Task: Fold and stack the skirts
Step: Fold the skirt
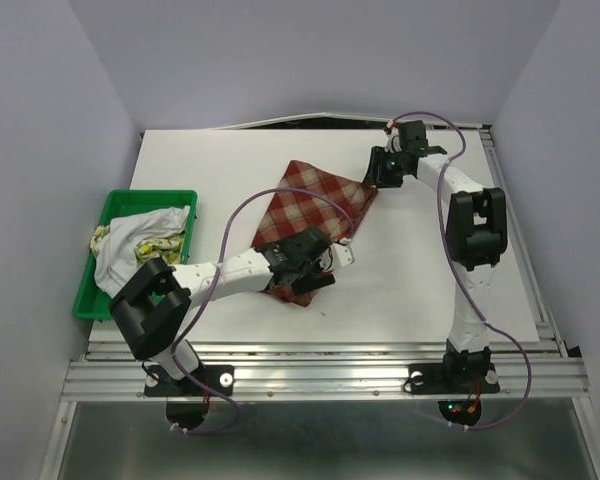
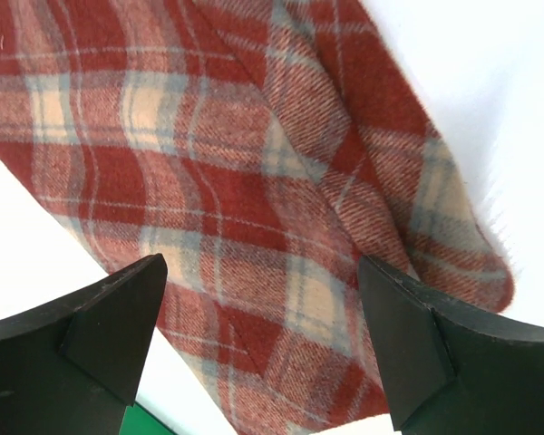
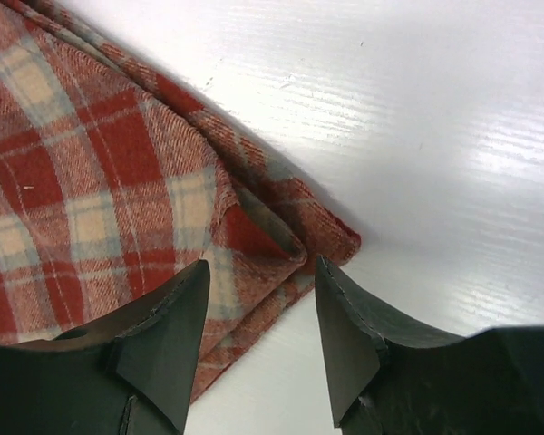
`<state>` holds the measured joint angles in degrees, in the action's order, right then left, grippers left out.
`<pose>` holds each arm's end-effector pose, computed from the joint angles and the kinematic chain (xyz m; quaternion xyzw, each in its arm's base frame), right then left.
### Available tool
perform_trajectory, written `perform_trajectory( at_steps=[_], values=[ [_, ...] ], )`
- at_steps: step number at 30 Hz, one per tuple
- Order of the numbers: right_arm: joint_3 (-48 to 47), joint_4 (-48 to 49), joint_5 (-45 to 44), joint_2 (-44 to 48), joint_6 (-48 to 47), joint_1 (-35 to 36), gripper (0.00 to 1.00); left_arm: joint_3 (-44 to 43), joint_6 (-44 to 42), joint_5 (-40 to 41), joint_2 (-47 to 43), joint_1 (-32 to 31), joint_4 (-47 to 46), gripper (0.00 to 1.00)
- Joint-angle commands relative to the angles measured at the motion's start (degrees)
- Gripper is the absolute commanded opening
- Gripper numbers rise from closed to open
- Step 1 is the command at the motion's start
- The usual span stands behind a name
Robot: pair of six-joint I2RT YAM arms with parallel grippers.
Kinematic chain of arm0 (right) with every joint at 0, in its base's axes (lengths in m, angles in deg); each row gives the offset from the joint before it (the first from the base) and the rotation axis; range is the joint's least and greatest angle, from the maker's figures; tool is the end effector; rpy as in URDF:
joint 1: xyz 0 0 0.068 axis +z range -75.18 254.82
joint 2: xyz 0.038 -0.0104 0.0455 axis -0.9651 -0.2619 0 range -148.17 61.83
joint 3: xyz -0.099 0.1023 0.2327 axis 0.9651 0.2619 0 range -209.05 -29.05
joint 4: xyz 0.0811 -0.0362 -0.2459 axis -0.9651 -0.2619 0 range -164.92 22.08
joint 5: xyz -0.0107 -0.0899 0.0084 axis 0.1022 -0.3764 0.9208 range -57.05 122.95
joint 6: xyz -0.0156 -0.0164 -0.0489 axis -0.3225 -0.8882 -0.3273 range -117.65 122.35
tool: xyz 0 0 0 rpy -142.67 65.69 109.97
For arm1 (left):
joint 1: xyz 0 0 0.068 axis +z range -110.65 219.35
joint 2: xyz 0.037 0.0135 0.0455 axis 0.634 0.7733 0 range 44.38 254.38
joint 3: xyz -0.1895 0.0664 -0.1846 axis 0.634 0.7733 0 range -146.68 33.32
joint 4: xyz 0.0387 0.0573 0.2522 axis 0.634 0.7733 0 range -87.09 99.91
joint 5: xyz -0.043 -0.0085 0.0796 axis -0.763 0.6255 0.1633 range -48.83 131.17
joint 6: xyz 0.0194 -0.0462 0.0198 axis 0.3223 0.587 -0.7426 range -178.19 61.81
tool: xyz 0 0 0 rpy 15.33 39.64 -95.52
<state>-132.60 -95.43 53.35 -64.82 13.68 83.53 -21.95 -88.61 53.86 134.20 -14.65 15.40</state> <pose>0.4870 0.0873 0.2014 -0.0385 0.9277 0.2220 0.2976 0.1999 -0.2616 0.2083 0.5914 0.7122 0.0263 0.3772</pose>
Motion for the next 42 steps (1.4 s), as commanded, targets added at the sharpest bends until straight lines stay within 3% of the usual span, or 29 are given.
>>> perform_trajectory(
  at_steps=[1, 7, 21, 37, 42],
  values=[
    [-4.8, -1.1, 2.2, -1.8, -1.9, 0.3, 0.55, -3.1, -0.6, -2.6, -1.5, -1.1, 1.7, 0.98],
    [-5.6, -2.6, 4.9, -2.6, -3.0, 0.3, 0.54, -2.7, -1.6, -3.5, -3.2, -2.3, 3.7, 0.98],
    [-5.9, -5.7, 5.8, -1.7, -7.7, 0.3, 0.55, -0.7, -1.1, 3.0, 4.6, -6.3, 3.0, 0.98],
    [-21.6, -15.0, 7.0, -11.3, -10.7, 0.3, 0.62, 0.2, -1.1, 4.1, 5.2, -8.3, 2.3, 0.98],
    [-22.6, -15.4, 7.8, -12.4, -12.5, 0.3, 0.61, 0.4, -0.8, 4.5, 5.8, -8.7, 1.8, 0.98]
  ],
)
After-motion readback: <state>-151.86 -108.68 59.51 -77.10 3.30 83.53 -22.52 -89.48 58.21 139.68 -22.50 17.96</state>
